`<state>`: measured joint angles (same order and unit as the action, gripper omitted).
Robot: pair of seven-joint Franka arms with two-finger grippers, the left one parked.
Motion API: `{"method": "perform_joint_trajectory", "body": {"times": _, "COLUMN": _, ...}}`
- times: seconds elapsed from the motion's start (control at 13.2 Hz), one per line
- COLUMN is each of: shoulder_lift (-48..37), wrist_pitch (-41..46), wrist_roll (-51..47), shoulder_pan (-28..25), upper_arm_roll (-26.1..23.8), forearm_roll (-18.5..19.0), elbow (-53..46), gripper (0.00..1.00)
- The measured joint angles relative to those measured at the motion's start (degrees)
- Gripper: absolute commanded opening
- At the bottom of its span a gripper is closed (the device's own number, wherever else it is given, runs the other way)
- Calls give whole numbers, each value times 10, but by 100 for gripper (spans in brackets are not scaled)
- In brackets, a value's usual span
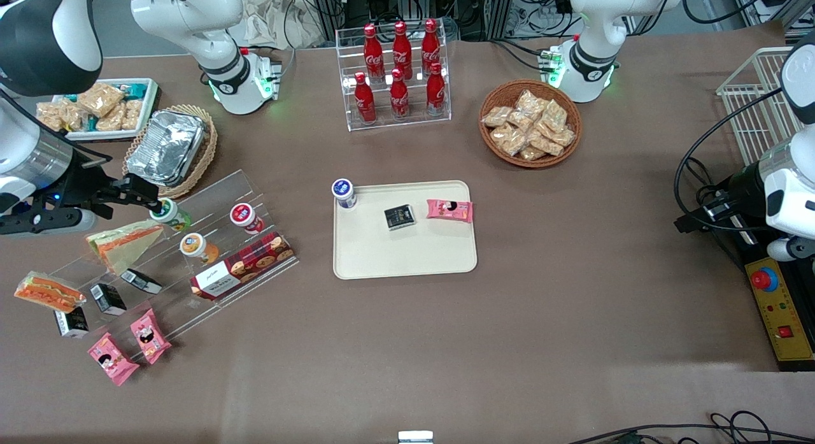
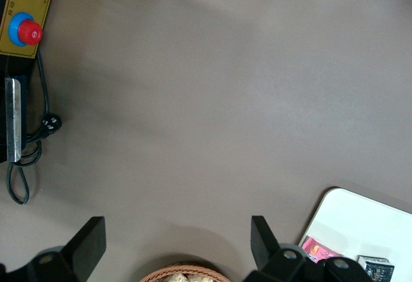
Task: Place sandwich on tray
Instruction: 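Move the right gripper down toward the wrapped sandwiches on the acrylic rack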
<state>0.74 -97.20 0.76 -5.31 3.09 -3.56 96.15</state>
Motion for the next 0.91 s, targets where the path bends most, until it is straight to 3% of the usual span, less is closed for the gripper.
{"method": "perform_joint_trajectory", "body": {"times": 0.53, "shoulder_lift": -1, "wrist_pitch": 0, "wrist_roll": 19, "shoulder_pan": 3, "upper_arm_roll": 3, "forearm_roll": 3, "elbow": -2, "gripper": 98}}
{"method": "perform_joint_trajectory", "body": {"times": 0.91, "shoulder_lift": 3, "wrist_pitch": 0, "wrist_roll": 173, "shoulder_pan": 7, "upper_arm_roll": 69, "forearm_roll": 5, "elbow": -4, "gripper": 98}}
